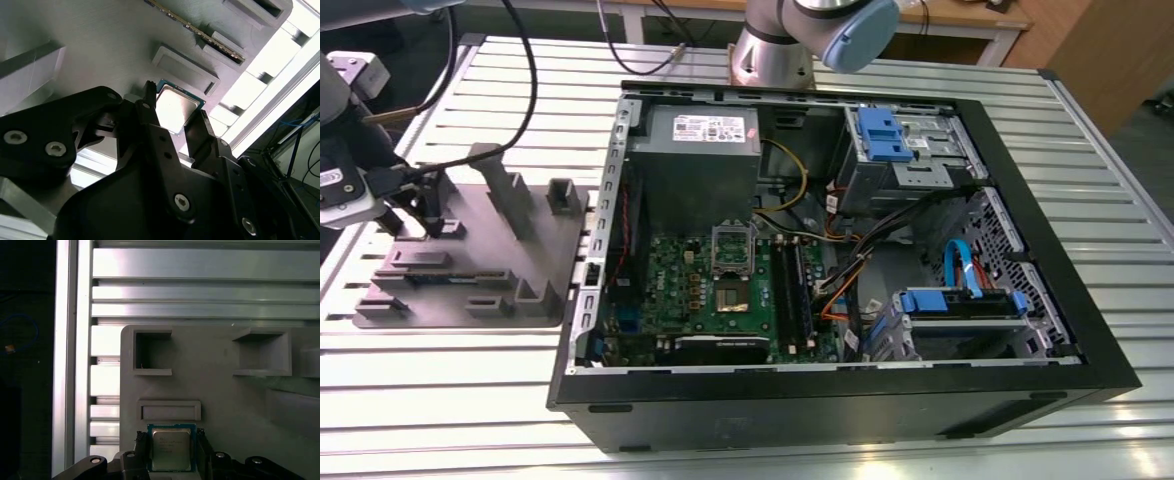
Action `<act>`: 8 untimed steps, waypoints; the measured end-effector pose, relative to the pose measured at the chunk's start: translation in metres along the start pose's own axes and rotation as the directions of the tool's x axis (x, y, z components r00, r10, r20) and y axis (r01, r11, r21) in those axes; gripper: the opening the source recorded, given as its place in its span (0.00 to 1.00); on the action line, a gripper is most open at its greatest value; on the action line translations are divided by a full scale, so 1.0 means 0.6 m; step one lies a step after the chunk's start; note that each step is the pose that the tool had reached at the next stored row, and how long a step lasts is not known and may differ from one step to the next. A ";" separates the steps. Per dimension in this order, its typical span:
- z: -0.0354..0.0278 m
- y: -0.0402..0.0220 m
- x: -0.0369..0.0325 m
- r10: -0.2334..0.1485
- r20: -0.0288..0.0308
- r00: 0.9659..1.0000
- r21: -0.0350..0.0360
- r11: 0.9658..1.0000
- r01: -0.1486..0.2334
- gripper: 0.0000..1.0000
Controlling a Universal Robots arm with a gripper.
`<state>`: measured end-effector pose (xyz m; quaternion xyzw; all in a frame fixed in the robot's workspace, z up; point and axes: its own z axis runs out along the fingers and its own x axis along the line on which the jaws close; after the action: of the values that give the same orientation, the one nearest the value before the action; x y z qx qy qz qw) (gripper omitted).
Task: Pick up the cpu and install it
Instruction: 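Pick up the cpu and move it towards the insertion slot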
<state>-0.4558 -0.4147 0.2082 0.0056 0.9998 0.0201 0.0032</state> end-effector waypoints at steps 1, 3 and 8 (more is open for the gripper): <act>0.000 0.000 0.000 0.000 0.000 1.000 0.000 1.000 0.000 0.47; -0.001 0.000 0.000 0.000 0.000 1.000 0.000 1.000 0.000 0.47; -0.002 0.000 0.000 0.000 0.000 1.000 0.000 1.000 0.000 0.47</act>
<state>-0.4558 -0.4147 0.2096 0.0057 0.9998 0.0201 0.0031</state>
